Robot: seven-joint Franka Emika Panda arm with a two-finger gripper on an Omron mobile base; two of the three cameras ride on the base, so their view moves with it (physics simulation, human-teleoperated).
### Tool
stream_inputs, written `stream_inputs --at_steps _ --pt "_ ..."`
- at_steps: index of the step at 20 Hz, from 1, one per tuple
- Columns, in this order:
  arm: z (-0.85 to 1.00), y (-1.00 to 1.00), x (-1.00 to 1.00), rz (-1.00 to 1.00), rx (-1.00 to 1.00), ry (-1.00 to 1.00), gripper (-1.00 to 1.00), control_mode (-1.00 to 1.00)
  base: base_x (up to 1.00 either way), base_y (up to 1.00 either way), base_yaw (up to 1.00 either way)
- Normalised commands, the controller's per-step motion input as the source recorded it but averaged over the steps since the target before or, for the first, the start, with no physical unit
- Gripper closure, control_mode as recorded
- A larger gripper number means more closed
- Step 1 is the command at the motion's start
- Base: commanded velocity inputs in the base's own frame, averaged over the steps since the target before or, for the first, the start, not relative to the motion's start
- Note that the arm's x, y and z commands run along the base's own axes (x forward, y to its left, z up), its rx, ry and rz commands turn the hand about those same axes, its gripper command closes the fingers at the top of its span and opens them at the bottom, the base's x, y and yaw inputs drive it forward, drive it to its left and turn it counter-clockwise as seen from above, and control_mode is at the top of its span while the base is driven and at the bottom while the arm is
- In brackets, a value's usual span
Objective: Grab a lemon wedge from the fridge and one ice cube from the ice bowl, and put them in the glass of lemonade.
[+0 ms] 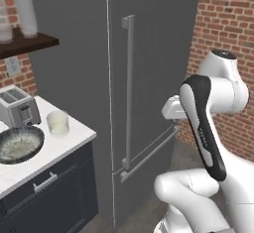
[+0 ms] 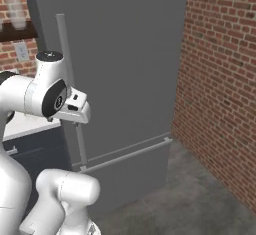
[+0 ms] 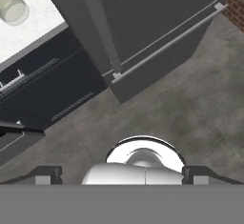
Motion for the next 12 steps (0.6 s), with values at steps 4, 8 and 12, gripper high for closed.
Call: stream_inputs --at_steps 4,8,12 --pt "0.00 0.00 0.00 0.00 0.00 0.00 -1.00 1.00 -0.35 -0.39 -0.03" --pt "0.00 0.00 0.00 0.00 0.00 0.00 -1.00 1.00 -0.06 -0.01 0.00" --pt "0.00 0.00 0.00 0.00 0.00 0.00 -1.00 1.00 -0.03 0.00 0.00"
